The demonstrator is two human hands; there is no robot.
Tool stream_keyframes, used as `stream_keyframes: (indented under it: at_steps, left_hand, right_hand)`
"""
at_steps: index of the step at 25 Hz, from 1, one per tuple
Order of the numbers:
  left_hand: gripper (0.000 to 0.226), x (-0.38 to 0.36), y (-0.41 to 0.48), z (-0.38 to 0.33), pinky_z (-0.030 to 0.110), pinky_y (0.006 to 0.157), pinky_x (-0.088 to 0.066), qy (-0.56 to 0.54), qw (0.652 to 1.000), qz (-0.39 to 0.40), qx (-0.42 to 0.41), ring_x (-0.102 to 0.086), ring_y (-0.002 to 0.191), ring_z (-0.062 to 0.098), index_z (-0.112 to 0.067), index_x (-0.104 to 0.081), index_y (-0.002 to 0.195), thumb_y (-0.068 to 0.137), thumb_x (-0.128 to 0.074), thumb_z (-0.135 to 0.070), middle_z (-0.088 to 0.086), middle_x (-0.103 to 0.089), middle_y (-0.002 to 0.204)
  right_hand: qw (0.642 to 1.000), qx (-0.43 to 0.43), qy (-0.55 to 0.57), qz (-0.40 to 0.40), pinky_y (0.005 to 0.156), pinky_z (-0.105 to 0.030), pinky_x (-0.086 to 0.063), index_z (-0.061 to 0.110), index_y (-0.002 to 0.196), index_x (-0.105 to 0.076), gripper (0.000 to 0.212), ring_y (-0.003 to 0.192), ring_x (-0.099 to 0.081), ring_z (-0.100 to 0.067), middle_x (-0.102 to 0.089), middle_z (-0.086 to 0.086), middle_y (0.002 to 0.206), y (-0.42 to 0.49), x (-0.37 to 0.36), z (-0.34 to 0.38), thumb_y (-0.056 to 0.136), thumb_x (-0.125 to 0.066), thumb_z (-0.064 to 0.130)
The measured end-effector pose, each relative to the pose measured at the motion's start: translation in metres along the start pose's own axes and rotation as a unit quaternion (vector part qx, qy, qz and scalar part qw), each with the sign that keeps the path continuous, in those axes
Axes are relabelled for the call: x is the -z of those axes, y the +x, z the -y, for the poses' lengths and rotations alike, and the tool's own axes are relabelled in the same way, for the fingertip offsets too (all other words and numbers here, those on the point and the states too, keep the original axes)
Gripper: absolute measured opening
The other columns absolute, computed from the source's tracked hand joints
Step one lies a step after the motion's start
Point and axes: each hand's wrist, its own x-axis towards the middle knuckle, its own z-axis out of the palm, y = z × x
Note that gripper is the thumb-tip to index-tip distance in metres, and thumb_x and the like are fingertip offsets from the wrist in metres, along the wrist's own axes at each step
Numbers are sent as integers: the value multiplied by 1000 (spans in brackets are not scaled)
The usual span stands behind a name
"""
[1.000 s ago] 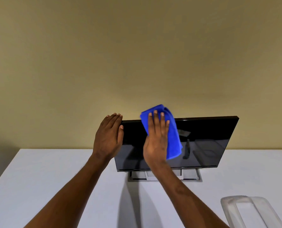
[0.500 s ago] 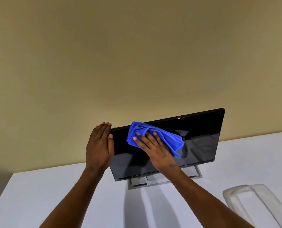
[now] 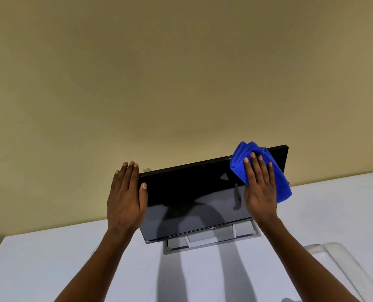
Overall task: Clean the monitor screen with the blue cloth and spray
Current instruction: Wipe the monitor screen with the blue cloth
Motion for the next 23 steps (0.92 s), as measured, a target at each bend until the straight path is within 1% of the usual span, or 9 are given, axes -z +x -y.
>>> stream_keyframes:
  at_steps: [2, 5, 8, 10, 12, 16, 18, 20, 23]
  left_hand:
    - [60, 2, 5, -2, 46, 131, -22, 12, 1000, 13, -14, -32, 157, 28, 0, -45, 155, 108, -27, -34, 13, -42, 164]
    - [60, 3, 13, -6, 43, 132, -21, 27, 998, 34, -41, -32, 158, 25, -3, -42, 157, 108, -27, -33, 11, -40, 165]
    - [60, 0, 14, -12, 41, 130, -24, 25, 998, 39, -35, -38, 155, 25, -4, -48, 154, 108, -27, -35, 10, -47, 161]
    - [58, -1, 14, -14, 40, 128, -28, 8, 999, 32, -23, -44, 150, 26, -5, -54, 150, 108, -28, -35, 10, -55, 155]
    - [56, 0, 14, -11, 40, 126, -31, -9, 1000, 23, -17, -49, 147, 26, -4, -59, 145, 107, -30, -33, 10, -60, 150]
    - [52, -1, 15, -10, 44, 122, -36, -26, 1000, 7, -12, -54, 142, 29, -2, -64, 139, 107, -33, -30, 12, -64, 144]
    - [51, -3, 14, -13, 45, 121, -37, -33, 999, -5, -12, -55, 141, 30, -1, -65, 137, 106, -35, -27, 14, -66, 142]
    - [49, -5, 14, -12, 46, 120, -38, -38, 999, -18, -13, -57, 139, 32, 1, -66, 135, 106, -36, -24, 15, -67, 140]
    - [49, -5, 12, -9, 46, 120, -38, -47, 999, -20, -12, -57, 139, 32, 1, -66, 135, 106, -36, -24, 16, -67, 140]
  right_hand:
    - [1000, 14, -18, -3, 131, -58, -17, 17, 169, -8, 98, 164, -11, -27, -9, -6, 177, 9, 1, -6, 88, -60, -3]
    - [999, 31, -12, 10, 133, -57, -9, 15, 169, -6, 96, 164, -10, -30, -8, -8, 177, 19, -3, -11, 90, -59, 4]
    - [999, -2, 29, 24, 133, -56, -1, 15, 168, 2, 103, 165, -2, -31, 1, -6, 177, 10, -11, 6, 85, -58, 4]
    - [998, -25, 50, 33, 133, -56, 3, 16, 168, 7, 107, 164, 5, -30, 9, -4, 177, -3, -19, 35, 82, -56, 6]
    - [997, -46, 49, 49, 132, -55, 8, 15, 167, 11, 104, 164, 11, -29, 16, -6, 175, -11, -27, 77, 84, -51, 12]
    - [995, -75, 31, 64, 131, -57, 10, 9, 166, 10, 93, 163, 14, -35, 15, -15, 175, -13, -40, 143, 88, -39, 21]
    - [996, -33, 36, 68, 131, -57, 11, 11, 167, 8, 95, 163, 13, -34, 12, -13, 176, -15, -43, 164, 87, -44, 20]
    - [995, 67, 36, 71, 131, -55, 13, 15, 168, 6, 103, 163, 14, -30, 12, -8, 176, -23, -48, 177, 83, -53, 15]
    - [971, 221, 4, 92, 131, -50, 15, 19, 168, 3, 108, 163, 18, -24, 11, -1, 177, -28, -52, 167, 79, -57, 9]
